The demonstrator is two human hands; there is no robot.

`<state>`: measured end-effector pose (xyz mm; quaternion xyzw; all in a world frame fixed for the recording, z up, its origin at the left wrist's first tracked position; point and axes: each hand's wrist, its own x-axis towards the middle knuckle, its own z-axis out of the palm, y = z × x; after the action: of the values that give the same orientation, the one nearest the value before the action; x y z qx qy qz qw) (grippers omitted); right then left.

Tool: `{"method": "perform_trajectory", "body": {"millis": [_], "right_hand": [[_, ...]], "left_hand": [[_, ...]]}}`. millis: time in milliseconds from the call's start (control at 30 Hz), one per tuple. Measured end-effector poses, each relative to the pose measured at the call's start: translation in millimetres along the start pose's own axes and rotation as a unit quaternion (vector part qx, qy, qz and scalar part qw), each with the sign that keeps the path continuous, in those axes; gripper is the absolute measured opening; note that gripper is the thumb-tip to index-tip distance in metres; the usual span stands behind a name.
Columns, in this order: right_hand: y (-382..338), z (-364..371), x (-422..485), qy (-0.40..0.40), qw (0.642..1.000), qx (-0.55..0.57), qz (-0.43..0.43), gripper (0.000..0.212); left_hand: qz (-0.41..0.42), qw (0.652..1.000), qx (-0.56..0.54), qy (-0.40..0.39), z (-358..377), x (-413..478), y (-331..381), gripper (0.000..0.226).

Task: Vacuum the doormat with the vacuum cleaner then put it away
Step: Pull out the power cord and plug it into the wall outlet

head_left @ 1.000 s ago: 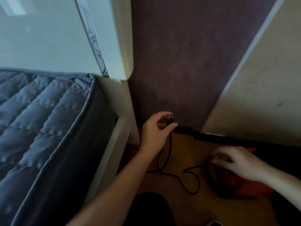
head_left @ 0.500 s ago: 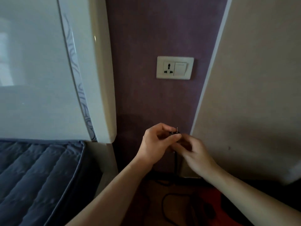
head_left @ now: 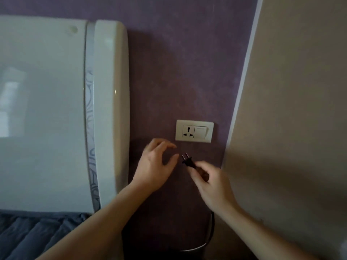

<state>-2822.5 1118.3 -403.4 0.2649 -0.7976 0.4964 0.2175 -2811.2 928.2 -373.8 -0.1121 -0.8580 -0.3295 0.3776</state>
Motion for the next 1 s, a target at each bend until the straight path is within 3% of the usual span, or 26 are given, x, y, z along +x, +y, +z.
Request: {"method": "perform_trajectory", "body": {"millis": [100, 233, 367, 467, 633, 1000], "right_hand": [[-4.4, 1.5, 20.3, 0.031, 0.999, -0.028, -0.005, 0.009], [-3.4, 3.0, 38.7, 0.063, 0.996, -0.069, -0.013, 0.013], [3.9, 3.3, 51.2, 0.112, 0.979, -0.161, -0.050, 0.015], [7.6, 6.8, 57.4, 0.160, 0.968, -0.189, -0.038, 0.014], [16.6, 19.5, 71.5, 0.139, 0.962, -0.235, -0.015, 0.016], [0.7, 41.0, 81.0, 0.183, 0.954, -0.232, 0.050, 0.039]], "left_hand": [[0.060, 0.986, 0.156, 0.027, -8.4, 28.4, -11.7, 0.057], [0.103, 0.963, 0.246, -0.037, -12.7, 61.1, -25.2, 0.093], [0.126, 0.931, 0.336, -0.067, -7.2, 75.3, -41.4, 0.113], [0.151, 0.918, 0.365, -0.046, -3.1, 75.9, -51.6, 0.116], [0.172, 0.913, 0.370, -0.014, 0.0, 77.5, -56.0, 0.114], [0.167, 0.917, 0.363, -0.005, 3.1, 77.7, -59.4, 0.115]]}}
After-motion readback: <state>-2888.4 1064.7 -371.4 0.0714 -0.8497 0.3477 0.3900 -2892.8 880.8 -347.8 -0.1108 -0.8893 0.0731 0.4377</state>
